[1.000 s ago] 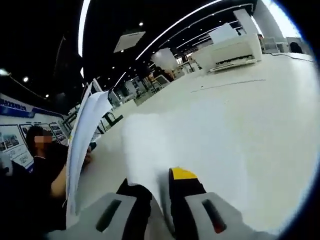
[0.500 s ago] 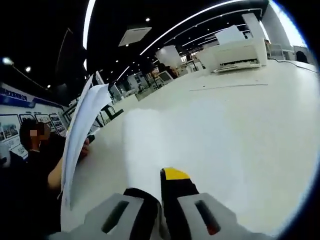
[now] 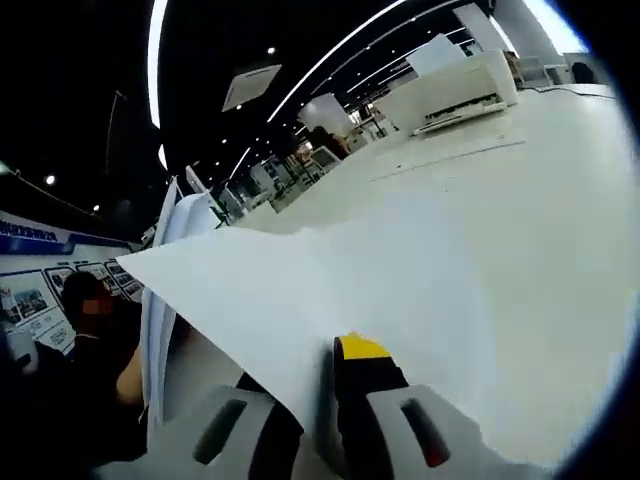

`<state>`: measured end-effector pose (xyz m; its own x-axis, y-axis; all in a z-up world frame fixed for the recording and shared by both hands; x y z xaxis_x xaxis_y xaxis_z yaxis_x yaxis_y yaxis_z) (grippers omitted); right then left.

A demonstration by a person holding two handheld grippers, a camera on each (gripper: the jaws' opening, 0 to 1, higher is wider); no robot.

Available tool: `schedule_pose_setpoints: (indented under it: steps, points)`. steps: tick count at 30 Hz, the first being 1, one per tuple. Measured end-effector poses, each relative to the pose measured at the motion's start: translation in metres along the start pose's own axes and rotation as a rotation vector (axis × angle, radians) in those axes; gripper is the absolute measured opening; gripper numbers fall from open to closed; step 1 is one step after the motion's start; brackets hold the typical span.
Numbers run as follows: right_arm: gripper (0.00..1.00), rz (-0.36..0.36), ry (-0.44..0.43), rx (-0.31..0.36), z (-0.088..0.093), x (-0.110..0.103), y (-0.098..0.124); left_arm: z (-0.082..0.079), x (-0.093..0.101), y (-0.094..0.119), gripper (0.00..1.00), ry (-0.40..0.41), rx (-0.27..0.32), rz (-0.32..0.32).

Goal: Organize the stack of printing papers by aligning and flattening the scattered papers on the table

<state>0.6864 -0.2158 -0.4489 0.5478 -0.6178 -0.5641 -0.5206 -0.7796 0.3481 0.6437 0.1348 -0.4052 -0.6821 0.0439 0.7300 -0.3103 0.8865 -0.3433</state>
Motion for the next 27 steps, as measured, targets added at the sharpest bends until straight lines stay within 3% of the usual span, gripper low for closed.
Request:
schedule_pose_setpoints:
  steps: [5, 19, 27]
  points:
    - [0.0, 0.003, 0.019, 0.004, 0.001, -0.001, 0.001, -0.001, 0.0, 0.0, 0.06, 0.002, 0.005, -0.001]
    - [0.0, -0.025, -0.054, 0.068, -0.013, -0.011, 0.015, -0.001, -0.002, 0.001, 0.06, 0.005, 0.004, -0.008]
    - [0.0, -0.03, 0.056, 0.074, -0.041, -0.039, 0.041, -0.001, -0.002, 0.001, 0.06, 0.006, 0.003, -0.015]
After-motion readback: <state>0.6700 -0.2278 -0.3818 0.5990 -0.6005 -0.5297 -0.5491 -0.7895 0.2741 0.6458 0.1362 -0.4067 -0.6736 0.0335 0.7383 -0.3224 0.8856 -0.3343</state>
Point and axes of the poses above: the point that each gripper's makers call its tool centre point, and the gripper's own axes: y roughly backward along the fingers, x roughly to its right, z roughly out of its underside, the point moved 8 cm from there along y, roughly backward along the fingers, and after that the axes turned 1 degree about x, right-handed, at the moved point
